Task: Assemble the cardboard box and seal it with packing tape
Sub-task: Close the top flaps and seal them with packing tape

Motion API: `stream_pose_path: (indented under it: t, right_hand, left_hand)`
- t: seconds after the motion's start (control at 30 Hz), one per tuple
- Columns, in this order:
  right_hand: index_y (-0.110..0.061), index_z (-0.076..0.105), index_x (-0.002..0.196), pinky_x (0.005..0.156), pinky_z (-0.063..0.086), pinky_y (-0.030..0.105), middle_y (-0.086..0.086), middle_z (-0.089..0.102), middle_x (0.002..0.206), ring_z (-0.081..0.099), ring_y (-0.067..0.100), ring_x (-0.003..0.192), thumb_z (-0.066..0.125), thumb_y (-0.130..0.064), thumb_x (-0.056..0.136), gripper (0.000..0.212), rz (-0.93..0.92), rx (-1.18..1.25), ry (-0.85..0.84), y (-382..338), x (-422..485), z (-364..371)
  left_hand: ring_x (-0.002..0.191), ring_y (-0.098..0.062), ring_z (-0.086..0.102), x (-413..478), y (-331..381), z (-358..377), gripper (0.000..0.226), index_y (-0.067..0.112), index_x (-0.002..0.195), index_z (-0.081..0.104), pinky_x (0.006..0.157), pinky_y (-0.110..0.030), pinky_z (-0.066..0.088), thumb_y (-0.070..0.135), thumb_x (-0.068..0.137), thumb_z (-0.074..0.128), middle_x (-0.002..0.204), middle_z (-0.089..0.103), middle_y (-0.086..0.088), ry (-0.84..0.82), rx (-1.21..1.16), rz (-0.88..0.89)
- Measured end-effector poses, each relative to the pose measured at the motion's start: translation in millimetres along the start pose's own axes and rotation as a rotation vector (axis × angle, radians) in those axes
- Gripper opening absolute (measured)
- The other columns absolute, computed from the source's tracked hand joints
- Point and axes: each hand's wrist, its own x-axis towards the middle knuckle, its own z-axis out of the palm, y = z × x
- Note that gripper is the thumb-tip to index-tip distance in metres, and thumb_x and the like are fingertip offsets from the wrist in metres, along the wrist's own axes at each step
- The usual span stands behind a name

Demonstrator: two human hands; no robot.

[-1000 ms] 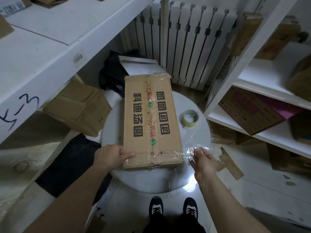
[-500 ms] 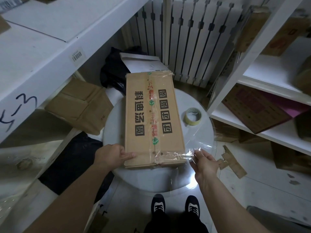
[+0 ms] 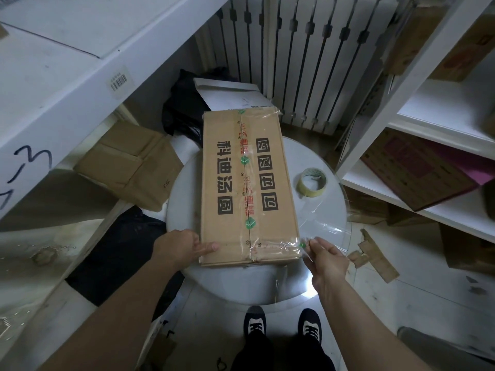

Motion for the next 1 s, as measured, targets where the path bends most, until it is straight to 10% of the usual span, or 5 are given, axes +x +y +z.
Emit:
stream_pose_path:
  t: [0.53, 0.73, 0.87, 1.0]
  right_hand:
    - [-0.021, 0.07, 0.092, 0.08, 0.055, 0.037, 0.005, 0.074, 0.088, 0.068, 0.027, 0.085, 0.068, -0.021, 0.086, 0.006, -0.335, -0.684, 0.217, 0, 4, 8]
    - [-0.017, 0.064, 0.123, 0.089, 0.047, 0.035, 0.013, 0.067, 0.119, 0.061, 0.033, 0.107, 0.063, -0.024, 0.091, 0.032, -0.426, -0.86, 0.187, -10, 3, 8]
    - [-0.013, 0.045, 0.142, 0.104, 0.036, 0.041, 0.017, 0.04, 0.144, 0.043, 0.034, 0.13, 0.062, -0.028, 0.092, 0.054, -0.452, -0.84, 0.223, -15, -8, 8]
    - [-0.012, 0.057, 0.126, 0.099, 0.036, 0.039, 0.011, 0.049, 0.128, 0.044, 0.028, 0.124, 0.054, -0.019, 0.096, 0.031, -0.823, -0.792, 0.256, -5, -25, 12]
  left_hand:
    - [0.083, -0.019, 0.058, -13, 2, 9, 0.083, 0.015, 0.081, 0.056, 0.071, -0.032, 0.047, 0.093, 0.06, 0.039, 0.09, 0.063, -0.004, -0.023, -0.279, -0.039]
    - [0.138, -0.032, 0.03, -22, -12, 6, 0.084, 0.026, 0.142, 0.037, 0.108, -0.063, 0.021, 0.078, 0.077, 0.05, 0.147, 0.038, -0.008, 0.043, -0.249, -0.252]
    - [0.117, -0.032, 0.047, -36, 2, 14, 0.053, 0.011, 0.128, 0.053, 0.089, -0.043, 0.042, 0.049, 0.091, 0.057, 0.122, 0.054, -0.013, 0.465, -0.367, -0.156]
    - [0.082, -0.02, 0.057, -49, 44, 22, 0.008, 0.009, 0.099, 0.062, 0.07, -0.033, 0.047, 0.013, 0.092, 0.061, 0.092, 0.052, 0.001, 0.65, -0.602, -0.103]
